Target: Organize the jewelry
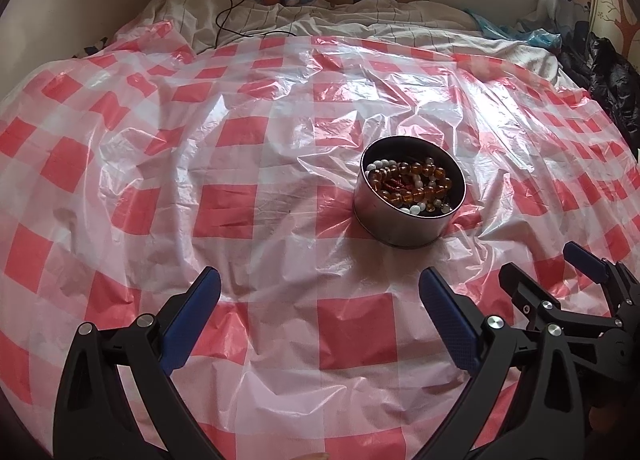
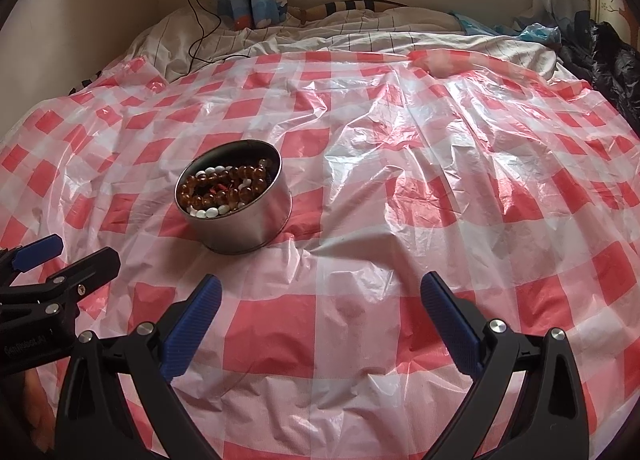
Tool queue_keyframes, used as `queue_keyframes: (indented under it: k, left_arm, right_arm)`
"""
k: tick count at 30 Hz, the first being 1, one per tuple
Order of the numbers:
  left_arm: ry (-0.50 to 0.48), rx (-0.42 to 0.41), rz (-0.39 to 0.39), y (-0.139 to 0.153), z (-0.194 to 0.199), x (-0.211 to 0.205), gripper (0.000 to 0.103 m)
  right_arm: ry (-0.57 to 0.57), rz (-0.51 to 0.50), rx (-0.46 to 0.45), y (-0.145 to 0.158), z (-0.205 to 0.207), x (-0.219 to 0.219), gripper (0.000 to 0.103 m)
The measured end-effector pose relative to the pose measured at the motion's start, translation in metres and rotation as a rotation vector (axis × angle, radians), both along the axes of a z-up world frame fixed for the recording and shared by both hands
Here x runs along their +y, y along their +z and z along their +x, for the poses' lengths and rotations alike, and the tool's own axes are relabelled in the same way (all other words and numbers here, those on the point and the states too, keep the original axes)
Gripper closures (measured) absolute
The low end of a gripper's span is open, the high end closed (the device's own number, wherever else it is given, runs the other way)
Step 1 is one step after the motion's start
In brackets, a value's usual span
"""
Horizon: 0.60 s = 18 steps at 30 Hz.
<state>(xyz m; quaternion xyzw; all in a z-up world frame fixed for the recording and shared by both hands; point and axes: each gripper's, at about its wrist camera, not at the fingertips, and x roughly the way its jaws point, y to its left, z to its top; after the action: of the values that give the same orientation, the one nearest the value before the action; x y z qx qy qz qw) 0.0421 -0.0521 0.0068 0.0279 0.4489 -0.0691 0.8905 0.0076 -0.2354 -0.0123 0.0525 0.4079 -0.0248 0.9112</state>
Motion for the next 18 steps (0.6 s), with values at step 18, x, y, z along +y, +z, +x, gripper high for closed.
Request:
queue_keyframes:
  k: [18]
  left_arm:
    - [0.017,0.084,-0.021,-0.003,0.003,0.007,0.008]
  right_arm:
    - [0.016,-0.009,0.003,0.006,-0.003,0.004,0.008]
